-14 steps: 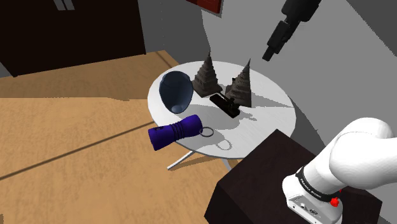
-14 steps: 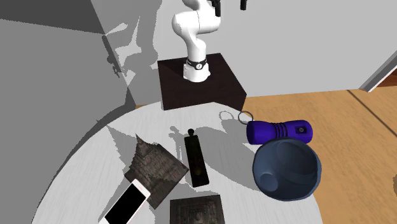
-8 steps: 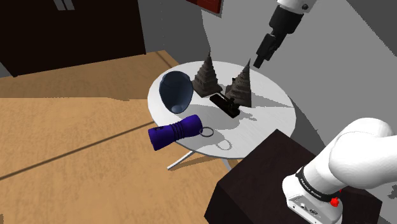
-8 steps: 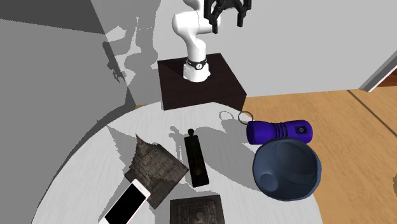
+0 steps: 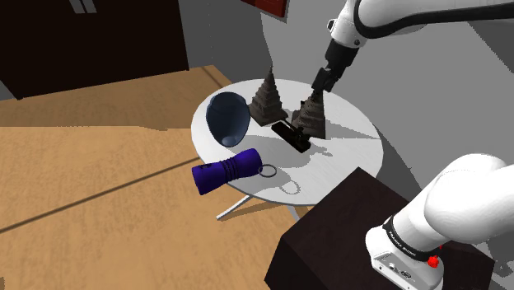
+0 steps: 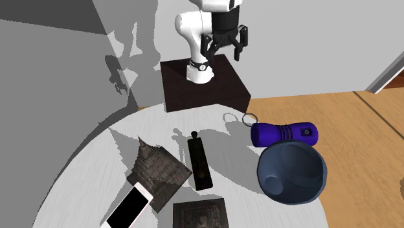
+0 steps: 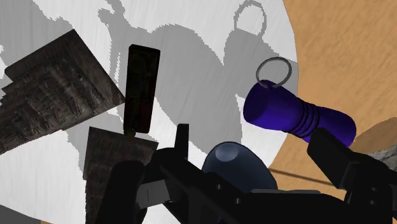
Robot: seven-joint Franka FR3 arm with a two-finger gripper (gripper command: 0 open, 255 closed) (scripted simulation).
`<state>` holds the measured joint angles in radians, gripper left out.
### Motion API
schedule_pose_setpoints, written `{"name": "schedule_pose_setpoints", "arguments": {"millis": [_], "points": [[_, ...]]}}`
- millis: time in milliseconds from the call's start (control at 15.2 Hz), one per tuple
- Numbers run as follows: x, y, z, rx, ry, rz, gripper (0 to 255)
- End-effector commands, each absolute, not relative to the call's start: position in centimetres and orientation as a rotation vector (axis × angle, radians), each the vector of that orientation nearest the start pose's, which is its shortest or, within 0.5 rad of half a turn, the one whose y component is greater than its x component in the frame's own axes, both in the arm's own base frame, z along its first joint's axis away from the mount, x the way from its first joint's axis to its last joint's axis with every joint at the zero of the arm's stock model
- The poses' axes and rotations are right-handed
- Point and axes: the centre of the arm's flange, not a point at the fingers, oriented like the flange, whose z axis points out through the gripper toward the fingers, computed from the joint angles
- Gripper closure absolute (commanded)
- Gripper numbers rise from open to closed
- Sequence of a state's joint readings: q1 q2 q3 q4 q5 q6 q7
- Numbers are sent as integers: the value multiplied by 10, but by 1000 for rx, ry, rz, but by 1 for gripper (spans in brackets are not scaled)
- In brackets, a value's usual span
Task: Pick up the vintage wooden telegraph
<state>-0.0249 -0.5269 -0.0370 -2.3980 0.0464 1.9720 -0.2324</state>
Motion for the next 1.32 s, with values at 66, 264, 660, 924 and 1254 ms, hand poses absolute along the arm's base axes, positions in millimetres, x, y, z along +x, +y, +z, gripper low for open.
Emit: {"name": "schedule_pose_setpoints", "arguments": {"millis": [66,264,660,924,1254], "points": [[422,-34,479,-3091,-231,-159,0],[442,-47,448,-3101,-217,-148,0],[483,-73,385,-3120,-188,-126,0],[508,-92,343,-3133,-169,-111,0],[540,-116,291,-3149,-144,-92,0]]}}
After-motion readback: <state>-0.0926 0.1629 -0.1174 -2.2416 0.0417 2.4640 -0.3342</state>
